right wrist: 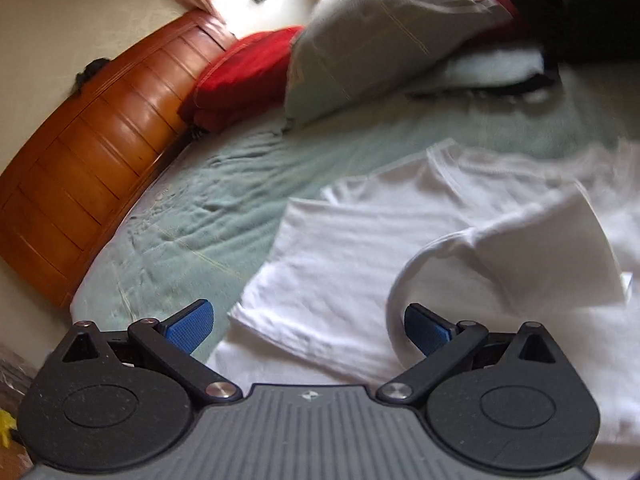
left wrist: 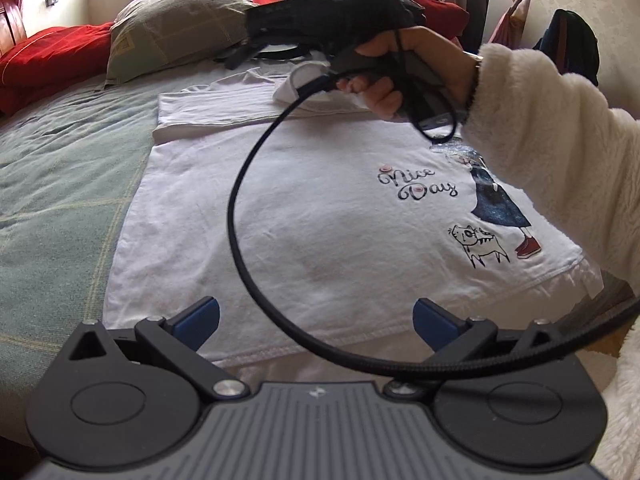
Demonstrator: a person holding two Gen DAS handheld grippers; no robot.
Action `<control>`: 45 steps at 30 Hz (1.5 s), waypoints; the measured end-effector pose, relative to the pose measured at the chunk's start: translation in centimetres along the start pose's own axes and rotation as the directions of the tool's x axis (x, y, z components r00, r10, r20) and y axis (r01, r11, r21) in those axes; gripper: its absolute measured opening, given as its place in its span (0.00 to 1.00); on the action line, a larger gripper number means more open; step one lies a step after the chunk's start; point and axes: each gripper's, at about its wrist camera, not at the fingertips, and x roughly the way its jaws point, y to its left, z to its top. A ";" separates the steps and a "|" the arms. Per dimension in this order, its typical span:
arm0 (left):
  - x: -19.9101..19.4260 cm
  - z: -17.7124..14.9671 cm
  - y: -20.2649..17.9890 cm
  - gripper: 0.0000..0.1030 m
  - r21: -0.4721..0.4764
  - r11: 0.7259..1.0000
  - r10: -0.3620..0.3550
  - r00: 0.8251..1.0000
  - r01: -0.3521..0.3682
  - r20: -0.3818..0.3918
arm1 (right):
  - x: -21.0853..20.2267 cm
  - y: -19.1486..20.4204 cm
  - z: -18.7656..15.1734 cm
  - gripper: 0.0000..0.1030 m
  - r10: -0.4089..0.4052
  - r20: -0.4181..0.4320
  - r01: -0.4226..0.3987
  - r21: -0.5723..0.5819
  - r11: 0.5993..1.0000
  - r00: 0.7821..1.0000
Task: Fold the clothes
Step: 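Carry the sleeve across the shirt body toward the collar with the right gripper, then lay the sleeve on the shirt body and open the right gripper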
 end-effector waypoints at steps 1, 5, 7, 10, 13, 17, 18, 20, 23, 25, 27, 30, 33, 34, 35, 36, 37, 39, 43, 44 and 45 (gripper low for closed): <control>0.0 0.0 0.0 0.99 0.002 1.000 -0.003 1.000 0.003 -0.001 | -0.5 -1.0 -0.2 1.00 0.012 -0.011 -0.011 0.047 0.999 1.000; 0.3 -0.1 -0.1 0.99 0.010 1.000 -0.016 1.000 0.016 0.000 | -4.0 -4.5 -1.1 1.00 0.079 -0.007 -0.077 0.182 0.980 0.997; 0.4 0.0 -0.1 0.99 0.014 1.000 -0.023 1.000 0.023 -0.001 | -6.0 -5.7 -1.3 1.00 0.092 0.016 -0.093 0.217 0.972 0.996; 0.5 0.0 -0.3 0.99 0.020 0.999 -0.027 1.000 0.027 0.000 | -8.0 -7.0 -0.7 1.00 0.026 0.065 -0.041 0.243 0.969 0.998; 0.4 0.0 -0.3 0.99 0.019 0.999 -0.029 1.000 0.029 0.004 | -8.5 -8.0 0.0 1.00 -0.045 0.078 0.022 0.273 0.962 0.996; 0.2 -0.1 -0.2 0.99 0.014 1.000 -0.022 1.000 0.022 0.002 | -6.7 -9.5 0.5 1.00 -0.086 0.032 0.071 0.322 0.944 0.996; 0.2 -0.1 -0.2 0.99 0.013 1.000 -0.020 1.000 0.020 0.002 | -6.1 -9.8 0.5 1.00 -0.087 0.023 0.074 0.336 0.939 0.996; 0.1 -0.1 -0.2 0.99 0.011 1.000 -0.015 1.000 0.015 0.001 | -5.7 -9.5 0.8 1.00 -0.070 0.019 0.059 0.348 0.936 0.997; 0.2 -0.1 -0.1 0.99 0.009 1.000 -0.009 1.000 0.009 -0.001 | -5.1 -9.1 1.3 1.00 -0.044 0.015 0.035 0.365 0.930 0.999; 0.2 -0.1 -0.1 0.99 0.006 1.000 -0.009 1.000 0.009 0.002 | -4.7 -8.5 1.8 1.00 -0.006 0.015 0.000 0.372 0.928 1.000; 0.2 0.0 0.0 0.99 0.002 1.000 -0.008 1.000 0.008 0.004 | -4.1 -7.6 2.5 1.00 0.070 0.020 -0.072 0.373 0.925 0.997; 0.0 -0.1 0.2 0.99 -0.005 1.000 0.003 1.000 -0.003 0.006 | -3.3 -6.3 3.3 1.00 0.155 0.012 -0.148 0.362 0.920 0.988; -0.2 -0.3 0.6 0.99 -0.020 1.000 0.010 1.000 -0.010 0.010 | -4.3 -6.4 2.9 1.00 0.130 0.001 -0.123 0.345 0.931 0.991; -0.2 -0.3 0.7 0.99 -0.023 1.000 0.012 1.000 -0.012 0.008 | -4.6 -6.4 2.8 1.00 0.122 -0.003 -0.114 0.339 0.934 0.992; -0.1 -0.4 0.8 0.99 -0.025 1.000 0.015 1.000 -0.015 0.005 | -4.9 -6.5 2.7 1.00 0.114 -0.006 -0.105 0.333 0.937 0.993; 0.0 -0.4 0.9 0.99 -0.023 1.000 0.017 1.000 -0.017 0.002 | -5.2 -6.5 2.6 1.00 0.106 -0.010 -0.097 0.327 0.940 0.994; 0.1 -0.3 0.9 0.99 -0.022 1.000 0.017 1.000 -0.017 0.000 | -5.5 -6.5 2.5 1.00 0.098 -0.013 -0.088 0.321 0.943 0.995; 0.3 -0.3 0.8 0.99 -0.016 1.000 0.009 1.000 -0.009 -0.001 | -6.1 -6.6 2.2 1.00 0.081 -0.020 -0.071 0.309 0.948 0.996; 0.4 -0.3 0.5 0.99 -0.006 1.000 -0.012 1.000 0.012 0.003 | -7.4 -6.8 1.7 1.00 0.048 -0.033 -0.037 0.285 0.958 0.998; 0.4 -0.3 0.6 0.99 -0.007 1.000 -0.012 1.000 0.012 0.002 | -7.7 -6.8 1.6 1.00 0.040 -0.036 -0.028 0.279 0.960 0.999; 0.5 -0.3 0.6 0.99 -0.008 1.000 -0.009 1.000 0.009 -0.001 | -8.1 -6.5 1.0 1.00 0.058 -0.036 -0.046 0.275 0.960 0.998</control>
